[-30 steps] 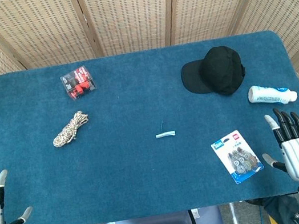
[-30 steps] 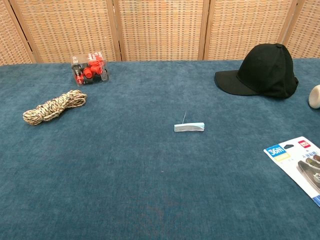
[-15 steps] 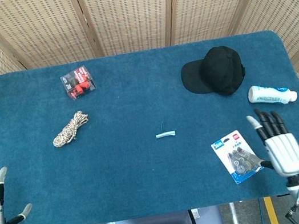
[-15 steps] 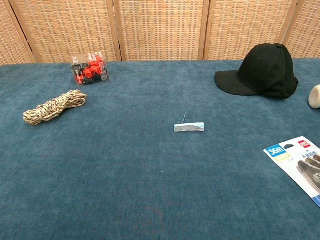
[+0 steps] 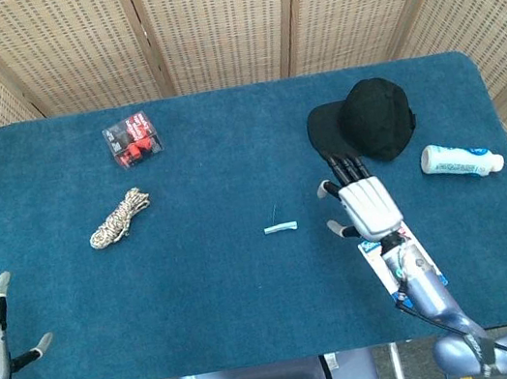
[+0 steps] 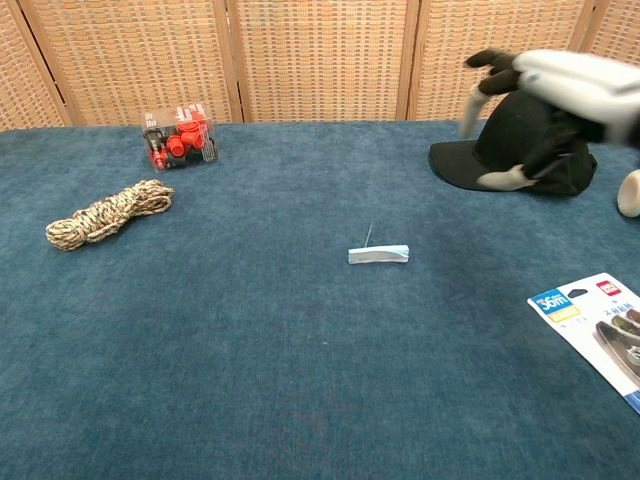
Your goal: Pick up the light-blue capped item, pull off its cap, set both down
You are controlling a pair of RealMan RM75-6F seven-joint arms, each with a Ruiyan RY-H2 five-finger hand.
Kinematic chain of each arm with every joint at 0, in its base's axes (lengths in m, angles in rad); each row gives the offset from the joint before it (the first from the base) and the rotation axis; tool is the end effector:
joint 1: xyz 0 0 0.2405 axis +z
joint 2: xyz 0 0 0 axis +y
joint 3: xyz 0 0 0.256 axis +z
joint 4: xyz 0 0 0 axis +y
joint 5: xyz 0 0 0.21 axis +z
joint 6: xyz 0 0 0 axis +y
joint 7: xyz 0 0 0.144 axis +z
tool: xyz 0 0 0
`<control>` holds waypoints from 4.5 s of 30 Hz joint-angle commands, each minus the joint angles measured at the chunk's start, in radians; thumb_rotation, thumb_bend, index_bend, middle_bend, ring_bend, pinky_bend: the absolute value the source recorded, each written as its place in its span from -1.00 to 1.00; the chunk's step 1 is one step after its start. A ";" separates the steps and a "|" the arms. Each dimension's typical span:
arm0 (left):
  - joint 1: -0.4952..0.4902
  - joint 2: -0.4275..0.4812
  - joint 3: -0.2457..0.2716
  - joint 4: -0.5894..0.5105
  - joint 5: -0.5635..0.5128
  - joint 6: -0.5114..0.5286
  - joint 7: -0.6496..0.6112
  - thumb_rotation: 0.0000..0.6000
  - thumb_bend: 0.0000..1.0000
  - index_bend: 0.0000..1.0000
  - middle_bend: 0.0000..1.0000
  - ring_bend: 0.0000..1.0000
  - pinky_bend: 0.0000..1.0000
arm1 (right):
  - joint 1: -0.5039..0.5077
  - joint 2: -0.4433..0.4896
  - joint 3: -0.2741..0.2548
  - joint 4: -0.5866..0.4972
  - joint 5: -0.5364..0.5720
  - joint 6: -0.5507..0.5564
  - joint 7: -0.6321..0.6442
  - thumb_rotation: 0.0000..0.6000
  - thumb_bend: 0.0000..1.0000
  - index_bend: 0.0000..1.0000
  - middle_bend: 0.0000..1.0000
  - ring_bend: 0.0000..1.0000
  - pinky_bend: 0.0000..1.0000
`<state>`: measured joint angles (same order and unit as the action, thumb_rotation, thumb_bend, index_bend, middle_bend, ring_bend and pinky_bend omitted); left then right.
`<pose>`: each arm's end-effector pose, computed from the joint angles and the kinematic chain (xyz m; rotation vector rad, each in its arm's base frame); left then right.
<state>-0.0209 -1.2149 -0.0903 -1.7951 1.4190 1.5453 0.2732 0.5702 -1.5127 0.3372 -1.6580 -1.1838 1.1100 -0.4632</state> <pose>-0.2814 0.1669 0.1336 -1.2463 -0.9290 -0.8625 -0.1363 -0.3303 0.0351 1.6294 -0.8936 1.0911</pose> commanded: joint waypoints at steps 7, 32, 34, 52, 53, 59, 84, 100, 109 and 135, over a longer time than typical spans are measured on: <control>-0.033 -0.006 -0.041 0.013 -0.112 -0.059 0.016 1.00 -1.00 -1.00 -1.00 -1.00 -1.00 | 0.237 -0.330 0.047 0.344 0.306 -0.090 -0.257 1.00 -0.41 -0.17 -1.00 -1.00 -1.00; -0.058 -0.007 -0.042 0.019 -0.158 -0.076 0.025 1.00 -1.00 -1.00 -1.00 -1.00 -1.00 | 0.244 -0.380 -0.037 0.440 0.324 -0.093 -0.199 1.00 -0.23 -0.17 -1.00 -1.00 -1.00; -0.059 -0.009 -0.040 0.019 -0.156 -0.076 0.030 1.00 -1.00 -1.00 -1.00 -1.00 -1.00 | 0.244 -0.385 -0.041 0.445 0.321 -0.094 -0.191 1.00 -0.14 -0.17 -1.00 -1.00 -1.00; -0.062 -0.012 -0.029 0.026 -0.156 -0.067 0.026 1.00 -1.00 -1.00 -1.00 -1.00 -1.00 | 0.245 -0.423 -0.053 0.530 0.300 -0.102 -0.141 1.00 -0.12 -0.09 -1.00 -1.00 -1.00; -0.062 -0.011 -0.029 0.025 -0.157 -0.067 0.027 1.00 -1.00 -1.00 -1.00 -1.00 -1.00 | 0.245 -0.425 -0.054 0.534 0.297 -0.102 -0.138 1.00 -0.12 -0.08 -1.00 -1.00 -1.00; -0.064 -0.012 -0.028 0.026 -0.161 -0.068 0.028 1.00 -1.00 -1.00 -1.00 -1.00 -1.00 | 0.245 -0.437 -0.052 0.555 0.284 -0.107 -0.114 1.00 -0.12 -0.02 -1.00 -1.00 -1.00; -0.152 -0.026 -0.061 0.099 -0.093 -0.119 0.030 1.00 -1.00 -1.00 -1.00 -1.00 -0.99 | 0.230 -0.365 -0.058 0.417 0.162 -0.030 -0.108 1.00 0.03 0.26 -1.00 -1.00 -1.00; -0.588 -0.186 -0.149 0.563 0.263 -0.300 -0.154 1.00 -1.00 -0.63 0.58 0.64 0.54 | 0.280 -0.283 -0.046 0.266 0.177 -0.009 -0.313 1.00 0.03 0.26 -1.00 -1.00 -1.00; -0.743 -0.281 -0.138 0.656 0.270 -0.422 -0.147 1.00 -1.00 -0.50 0.91 0.95 0.89 | 0.311 -0.271 -0.033 0.217 0.236 -0.011 -0.388 1.00 0.03 0.26 -1.00 -1.00 -1.00; -0.886 -0.487 -0.097 0.742 0.181 -0.511 -0.183 1.00 -1.00 -0.28 0.91 0.95 0.89 | 0.337 -0.219 -0.036 0.178 0.340 -0.008 -0.390 1.00 0.03 0.26 -1.00 -1.00 -1.00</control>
<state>-0.9020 -1.6866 -0.1931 -1.0702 1.6015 1.0265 0.1025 0.9077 -1.7319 0.3020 -1.4790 -0.8442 1.1018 -0.8535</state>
